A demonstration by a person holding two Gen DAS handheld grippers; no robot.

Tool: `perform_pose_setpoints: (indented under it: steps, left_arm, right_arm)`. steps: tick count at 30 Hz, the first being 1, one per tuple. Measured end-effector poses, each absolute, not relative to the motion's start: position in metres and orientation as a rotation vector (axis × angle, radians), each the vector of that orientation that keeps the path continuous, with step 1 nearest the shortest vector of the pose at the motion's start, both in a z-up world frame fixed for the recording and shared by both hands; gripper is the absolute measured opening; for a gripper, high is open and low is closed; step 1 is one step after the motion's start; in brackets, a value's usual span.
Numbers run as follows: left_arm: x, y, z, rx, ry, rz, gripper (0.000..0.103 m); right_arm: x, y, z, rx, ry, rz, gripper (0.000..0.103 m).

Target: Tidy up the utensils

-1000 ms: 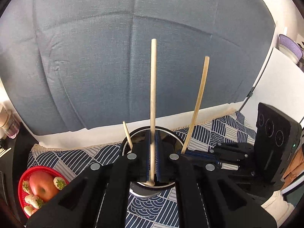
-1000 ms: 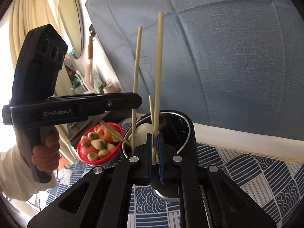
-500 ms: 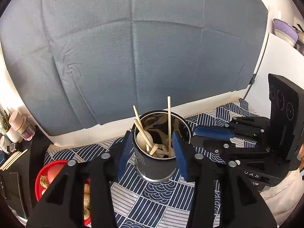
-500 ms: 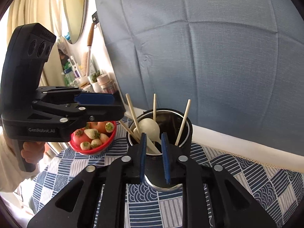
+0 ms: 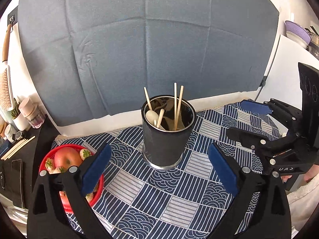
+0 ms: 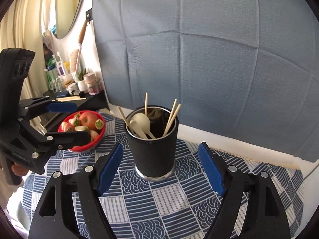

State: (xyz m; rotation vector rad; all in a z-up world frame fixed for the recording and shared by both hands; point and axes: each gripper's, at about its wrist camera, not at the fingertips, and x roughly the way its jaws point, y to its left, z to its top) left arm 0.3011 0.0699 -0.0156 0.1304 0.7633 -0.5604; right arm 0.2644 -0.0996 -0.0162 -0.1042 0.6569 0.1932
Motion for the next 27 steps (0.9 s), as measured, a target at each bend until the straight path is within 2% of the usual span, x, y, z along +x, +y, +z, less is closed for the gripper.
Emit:
perform_pose_setpoints:
  steps: [4, 14, 22, 27]
  left_arm:
    - [0.280, 0.080, -0.017, 0.108, 0.762, -0.564, 0.097]
    - [0.238, 0.097, -0.023, 0.055, 0.763, -0.519, 0.097]
    - [0.202, 0.086, -0.024, 0.023, 0.830, -0.459, 0.097]
    - [0.172, 0.072, -0.023, 0.011, 0.839, -0.431, 0.097]
  right_arm:
    - [0.241, -0.098, -0.010, -0.103, 0.642, 0.123, 0.086]
    - [0.193, -0.113, -0.002, -0.090, 0.650, 0.020, 0.088]
    - [0.158, -0.138, 0.002, -0.019, 0.705, 0.040, 0.091]
    - [0.132, -0.142, 0.001, -0.073, 0.717, 0.036, 0.094]
